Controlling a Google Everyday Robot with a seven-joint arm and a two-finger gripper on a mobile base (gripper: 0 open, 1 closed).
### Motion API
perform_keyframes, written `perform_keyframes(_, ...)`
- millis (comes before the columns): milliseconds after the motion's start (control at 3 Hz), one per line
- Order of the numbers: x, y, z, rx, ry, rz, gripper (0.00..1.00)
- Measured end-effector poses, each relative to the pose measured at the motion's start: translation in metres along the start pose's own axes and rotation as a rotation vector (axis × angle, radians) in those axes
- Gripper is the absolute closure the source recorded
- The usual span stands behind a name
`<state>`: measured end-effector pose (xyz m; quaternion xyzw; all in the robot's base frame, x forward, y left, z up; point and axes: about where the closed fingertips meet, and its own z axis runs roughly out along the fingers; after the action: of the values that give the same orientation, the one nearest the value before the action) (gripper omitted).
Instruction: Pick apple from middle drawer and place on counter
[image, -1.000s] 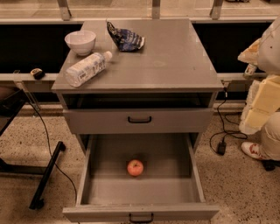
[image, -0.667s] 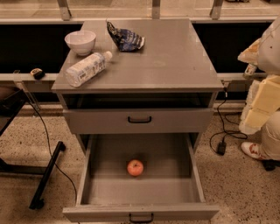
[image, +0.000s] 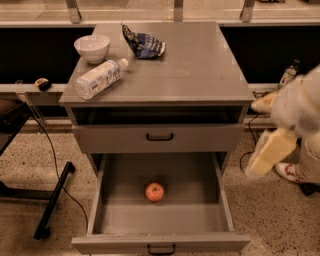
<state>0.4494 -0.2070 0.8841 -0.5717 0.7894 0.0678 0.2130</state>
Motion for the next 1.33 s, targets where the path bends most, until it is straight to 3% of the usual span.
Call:
perform_keyframes(333,0.025,0.032,0.071,-0.068,-0.168,0.036,0.00)
perform_keyframes(667,0.040,0.035,0.098,-0.054,-0.338,0.040,0.00)
perform_keyframes(1000,0.042,0.032,0.098,-0.030,-0.376,-0.029,0.00)
perform_keyframes(1333,0.036,0.038,0.150,-0.045,-0.412,0.007,0.00)
